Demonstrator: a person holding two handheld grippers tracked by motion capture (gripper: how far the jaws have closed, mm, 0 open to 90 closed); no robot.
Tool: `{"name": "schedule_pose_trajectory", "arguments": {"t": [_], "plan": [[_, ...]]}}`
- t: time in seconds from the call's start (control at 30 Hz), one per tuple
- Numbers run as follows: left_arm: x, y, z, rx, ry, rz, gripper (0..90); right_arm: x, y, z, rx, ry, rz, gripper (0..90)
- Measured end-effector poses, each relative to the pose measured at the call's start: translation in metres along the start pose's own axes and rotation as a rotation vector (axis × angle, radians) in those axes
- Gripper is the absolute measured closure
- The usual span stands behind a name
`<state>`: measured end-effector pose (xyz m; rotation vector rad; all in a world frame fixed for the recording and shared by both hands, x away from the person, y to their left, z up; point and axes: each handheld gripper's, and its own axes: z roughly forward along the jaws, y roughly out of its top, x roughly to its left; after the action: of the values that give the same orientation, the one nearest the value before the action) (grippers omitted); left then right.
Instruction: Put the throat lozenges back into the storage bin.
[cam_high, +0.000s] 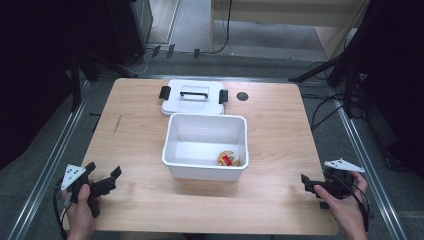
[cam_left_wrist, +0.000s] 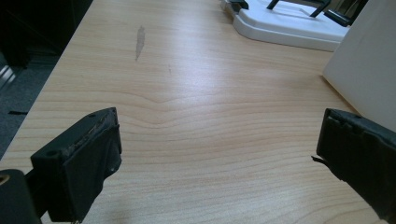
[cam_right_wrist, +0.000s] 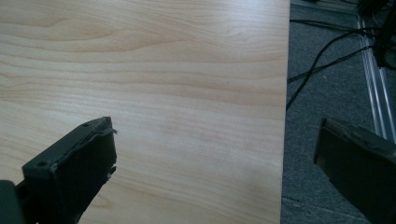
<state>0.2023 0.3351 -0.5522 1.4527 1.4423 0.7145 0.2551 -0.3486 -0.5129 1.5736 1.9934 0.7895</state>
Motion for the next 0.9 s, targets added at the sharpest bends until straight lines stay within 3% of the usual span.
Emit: {"name": "schedule_pose_trajectory", "arguments": {"t": [0.27,0.4,0.63,0.9], "plan": [[0.000,0.000,0.000,-0.002,0.006,0.002,0.4,-0.013,-0.029,-0.005,-0.140,0.033,0.079,0.0],[0.000,0.000,0.000,-0.003,0.003,0.001,0.4,-0.017,-0.044,-0.005,-0.184,0.030,0.120,0.0],[0.000,0.000,0.000,0.006,-0.002,0.003,0.4,-0.022,-0.057,-0.007,-0.240,0.032,0.207,0.5],[-0.001,0.000,0.001,0.012,0.003,0.007,0.4,-0.023,-0.056,-0.005,-0.237,0.057,0.269,1.0]]}}
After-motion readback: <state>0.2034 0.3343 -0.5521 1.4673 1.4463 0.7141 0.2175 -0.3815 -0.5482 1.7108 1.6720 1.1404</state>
